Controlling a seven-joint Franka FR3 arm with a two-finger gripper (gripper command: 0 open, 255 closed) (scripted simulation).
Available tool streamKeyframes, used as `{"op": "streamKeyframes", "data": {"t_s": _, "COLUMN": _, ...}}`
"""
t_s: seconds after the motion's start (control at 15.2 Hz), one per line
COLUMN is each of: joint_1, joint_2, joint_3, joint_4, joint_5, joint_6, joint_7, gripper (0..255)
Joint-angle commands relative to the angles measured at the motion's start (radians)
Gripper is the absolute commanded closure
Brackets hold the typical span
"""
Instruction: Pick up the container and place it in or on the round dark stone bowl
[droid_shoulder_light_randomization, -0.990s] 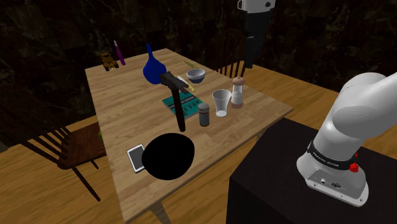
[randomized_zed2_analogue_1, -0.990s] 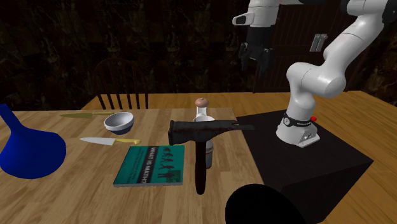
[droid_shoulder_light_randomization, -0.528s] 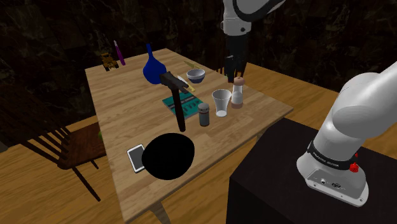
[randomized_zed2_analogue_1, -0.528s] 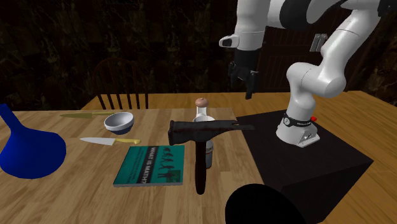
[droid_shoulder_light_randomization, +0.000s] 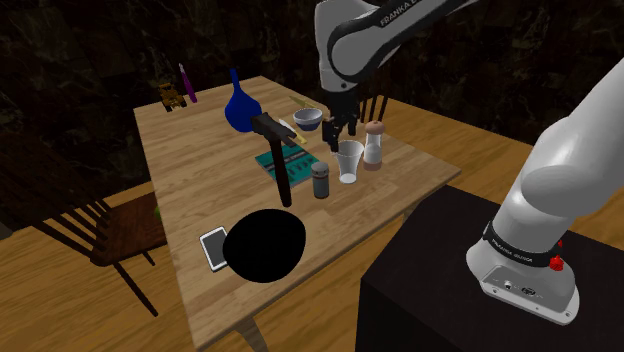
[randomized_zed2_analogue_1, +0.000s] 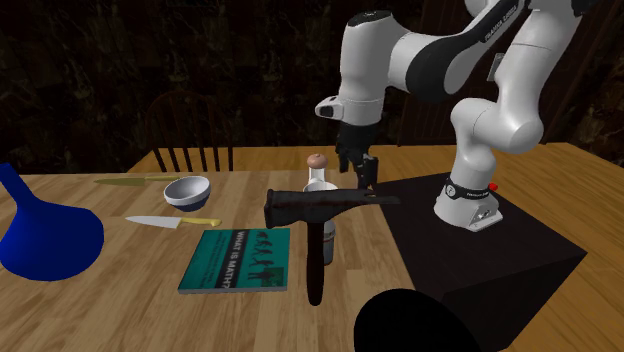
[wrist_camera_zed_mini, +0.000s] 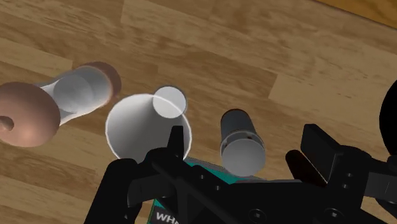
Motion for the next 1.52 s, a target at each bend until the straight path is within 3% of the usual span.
{"op": "streamKeyframes", "data": {"t_s": 0.0, "joint_1": -0.001, "joint_2": 0.083, "joint_3": 0.020, "joint_4": 0.027, "joint_5": -0.022, "joint_6": 0.053, "joint_7": 0.048, "gripper": 0}}
{"op": "streamKeyframes", "data": {"t_s": 0.46, "joint_1": 0.005, "joint_2": 0.371, "joint_3": 0.038, "joint_4": 0.177, "joint_5": -0.139, "joint_6": 0.171, "joint_7": 0.201, "gripper": 0}}
{"op": "streamKeyframes", "data": {"t_s": 0.99, "joint_1": 0.009, "joint_2": 0.452, "joint_3": 0.024, "joint_4": 0.157, "joint_5": -0.180, "joint_6": 0.268, "joint_7": 0.232, "gripper": 0}}
{"op": "streamKeyframes", "data": {"t_s": 1.45, "joint_1": 0.010, "joint_2": 0.452, "joint_3": 0.024, "joint_4": 0.157, "joint_5": -0.180, "joint_6": 0.268, "joint_7": 0.232, "gripper": 0}}
